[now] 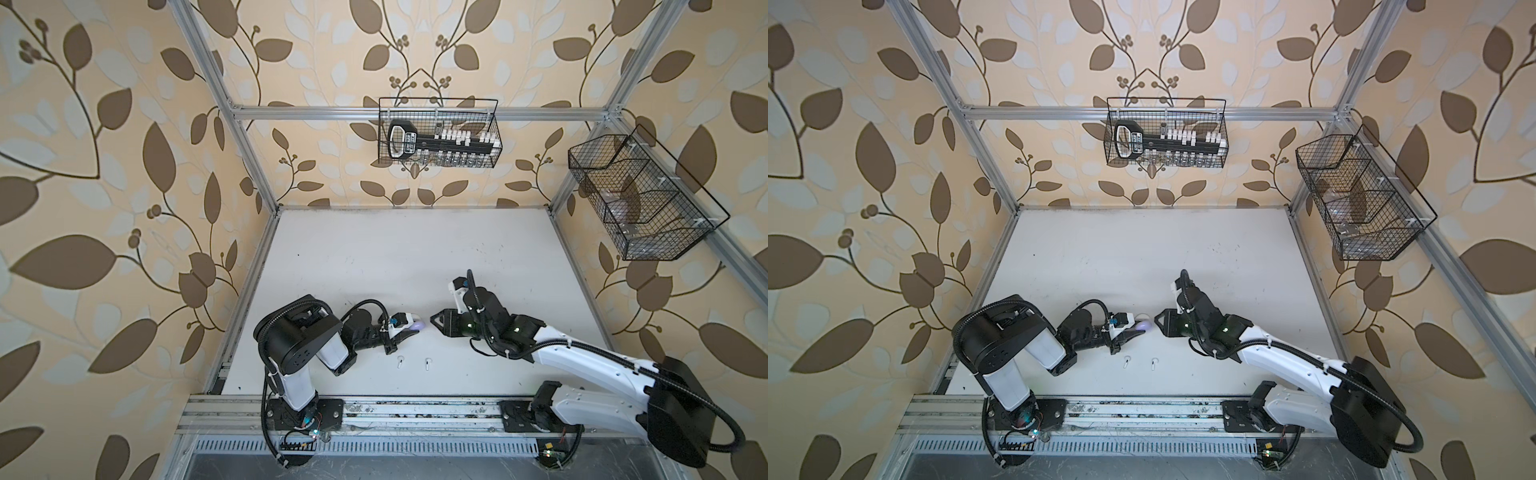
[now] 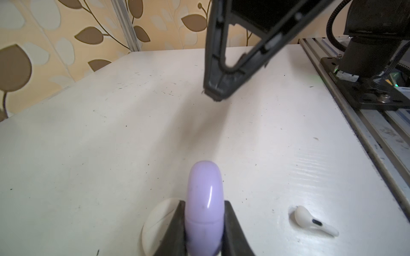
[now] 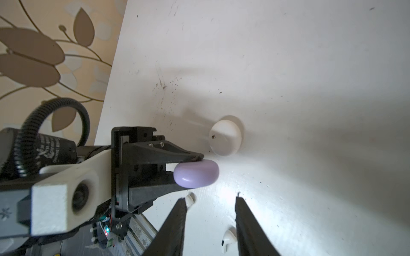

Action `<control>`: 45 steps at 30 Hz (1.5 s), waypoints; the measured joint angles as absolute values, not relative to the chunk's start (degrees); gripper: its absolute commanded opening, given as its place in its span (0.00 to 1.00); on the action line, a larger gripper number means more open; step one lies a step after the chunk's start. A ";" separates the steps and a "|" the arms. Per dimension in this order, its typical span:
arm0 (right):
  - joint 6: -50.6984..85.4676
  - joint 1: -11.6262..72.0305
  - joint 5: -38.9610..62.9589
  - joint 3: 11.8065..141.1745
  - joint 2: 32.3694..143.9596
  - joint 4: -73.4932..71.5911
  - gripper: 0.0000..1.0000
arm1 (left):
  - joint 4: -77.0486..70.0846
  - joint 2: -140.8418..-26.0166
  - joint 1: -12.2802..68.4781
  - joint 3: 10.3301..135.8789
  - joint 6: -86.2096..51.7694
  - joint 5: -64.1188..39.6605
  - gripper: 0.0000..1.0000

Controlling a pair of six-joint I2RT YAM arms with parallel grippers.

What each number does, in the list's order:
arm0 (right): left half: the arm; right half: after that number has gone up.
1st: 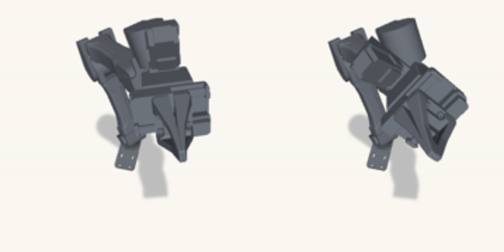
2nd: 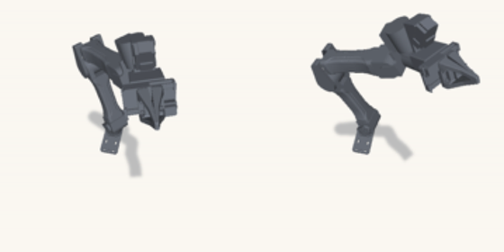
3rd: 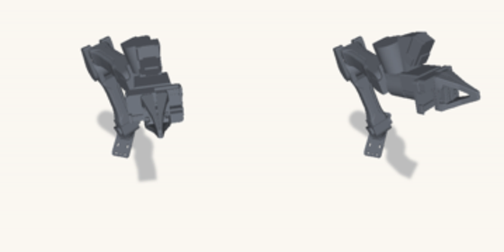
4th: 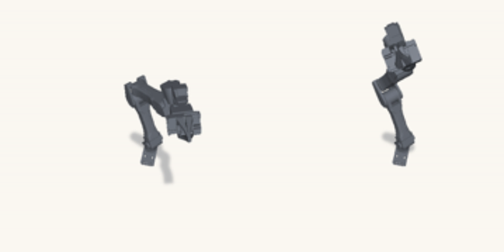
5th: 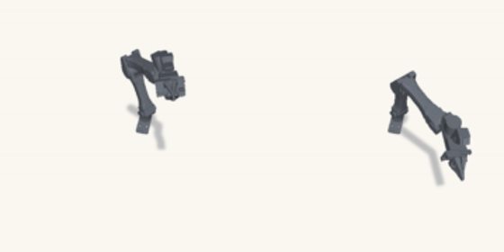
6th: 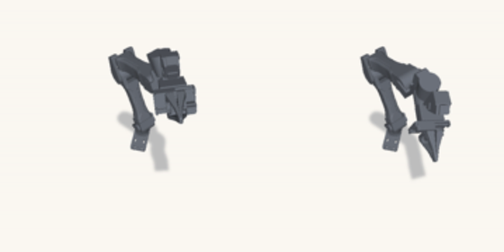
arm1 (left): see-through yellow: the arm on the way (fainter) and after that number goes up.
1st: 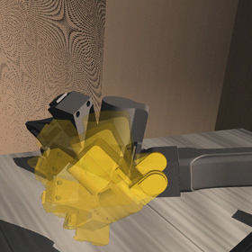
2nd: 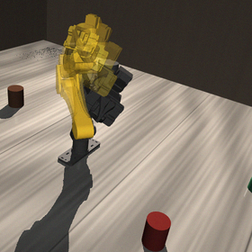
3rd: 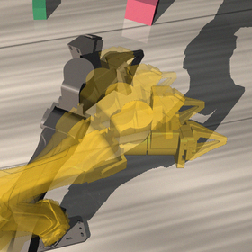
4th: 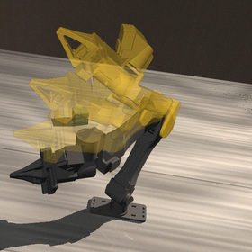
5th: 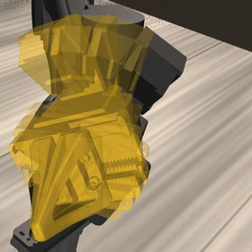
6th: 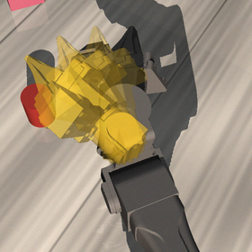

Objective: Insert wireless bluetooth earbuds into charging case
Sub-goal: Close the charging case, then place the charging case at the center of the table.

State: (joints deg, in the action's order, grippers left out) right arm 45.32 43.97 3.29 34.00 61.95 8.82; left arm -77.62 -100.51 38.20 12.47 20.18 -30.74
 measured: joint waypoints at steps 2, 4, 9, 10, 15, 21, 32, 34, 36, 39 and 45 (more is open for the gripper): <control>45.71 43.20 1.41 32.49 57.60 10.66 0.44 | -77.78 -100.51 38.17 12.75 19.16 -29.67 0.12; 46.02 42.63 -0.54 30.89 53.17 12.80 0.45 | -77.80 -100.51 38.17 13.28 18.06 -29.12 0.14; 46.76 40.80 -3.75 26.59 43.11 17.93 0.46 | -72.42 -98.78 38.17 16.91 13.96 -28.75 0.14; 46.96 40.66 -4.14 25.91 41.74 18.87 0.46 | -70.13 -97.89 38.17 18.22 13.13 -28.93 0.14; 47.75 40.42 -5.32 23.90 37.15 23.11 0.46 | -58.13 -94.15 38.17 29.08 6.72 -30.94 0.13; 48.42 40.42 -6.24 23.07 33.41 25.58 0.46 | -45.06 -96.36 38.17 42.22 -2.15 -31.59 0.13; 49.84 40.42 -7.64 22.52 28.58 29.10 0.45 | -33.95 -109.67 38.17 55.57 -22.15 -33.06 0.13; 50.06 40.45 -7.79 22.15 28.14 29.50 0.45 | -33.45 -111.46 38.17 56.51 -25.69 -33.06 0.13; 50.24 40.51 -7.92 21.96 28.08 30.02 0.45 | -32.91 -113.03 38.17 57.49 -29.10 -32.99 0.13; 50.59 41.12 -8.25 21.96 27.92 30.61 0.45 | -31.79 -115.22 38.17 59.66 -33.28 -32.77 0.13; 51.57 43.48 -9.87 21.96 27.75 30.98 0.45 | -27.97 -119.28 38.17 64.10 -38.00 -32.45 0.14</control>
